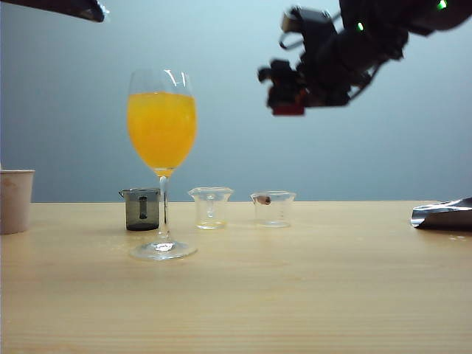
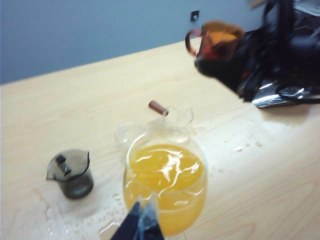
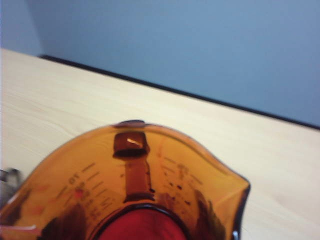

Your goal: Pick up the fourth measuring cup from the left, pour the grenadine inside into the goblet, and finally put the measuring cup back in its original place.

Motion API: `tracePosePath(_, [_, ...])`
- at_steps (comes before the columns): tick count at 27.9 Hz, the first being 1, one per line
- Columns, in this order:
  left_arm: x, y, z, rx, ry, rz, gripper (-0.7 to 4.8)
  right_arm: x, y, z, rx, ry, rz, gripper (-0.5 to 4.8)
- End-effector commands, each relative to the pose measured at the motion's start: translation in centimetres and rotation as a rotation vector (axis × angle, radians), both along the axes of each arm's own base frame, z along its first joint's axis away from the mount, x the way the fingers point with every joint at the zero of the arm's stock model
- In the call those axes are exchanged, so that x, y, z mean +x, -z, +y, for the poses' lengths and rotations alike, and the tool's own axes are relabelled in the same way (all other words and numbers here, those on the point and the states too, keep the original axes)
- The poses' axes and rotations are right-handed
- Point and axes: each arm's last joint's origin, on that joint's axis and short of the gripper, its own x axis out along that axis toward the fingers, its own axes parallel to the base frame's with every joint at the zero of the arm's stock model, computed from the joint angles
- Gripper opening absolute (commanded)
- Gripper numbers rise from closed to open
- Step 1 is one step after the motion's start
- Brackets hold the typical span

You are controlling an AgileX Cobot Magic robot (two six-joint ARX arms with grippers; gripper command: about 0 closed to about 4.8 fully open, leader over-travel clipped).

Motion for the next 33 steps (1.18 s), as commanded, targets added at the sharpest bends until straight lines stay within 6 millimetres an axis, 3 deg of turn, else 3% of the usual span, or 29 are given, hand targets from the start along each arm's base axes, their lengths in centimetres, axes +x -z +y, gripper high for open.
tracePosePath(1, [0.0,-0.2,0.0,-0.053,-0.018,0.025,-0.05,-0.5,-1.7,1.5,0.014,-0.067,-0.029,1.7])
tracePosePath(8, [0.4,-0.6,-0.2,-0.033,-0.019,0.059,-0.05,-2.0,-2.8,4.6,-0.057,-0.167,-0.065,1.7])
tracePosePath(19, [1.8,-0.8,-1.1,0.044,-0.019,0.193,-0.06,-4.2,-2.8,7.5,-0.222,-0.282,-0.17,1.7])
tracePosePath(33, [1.7,-0.6,-1.1,0.055,-0.02,0.21,-0.05,-4.3,-2.8,7.6,-0.382,-0.305,-0.269,1.69])
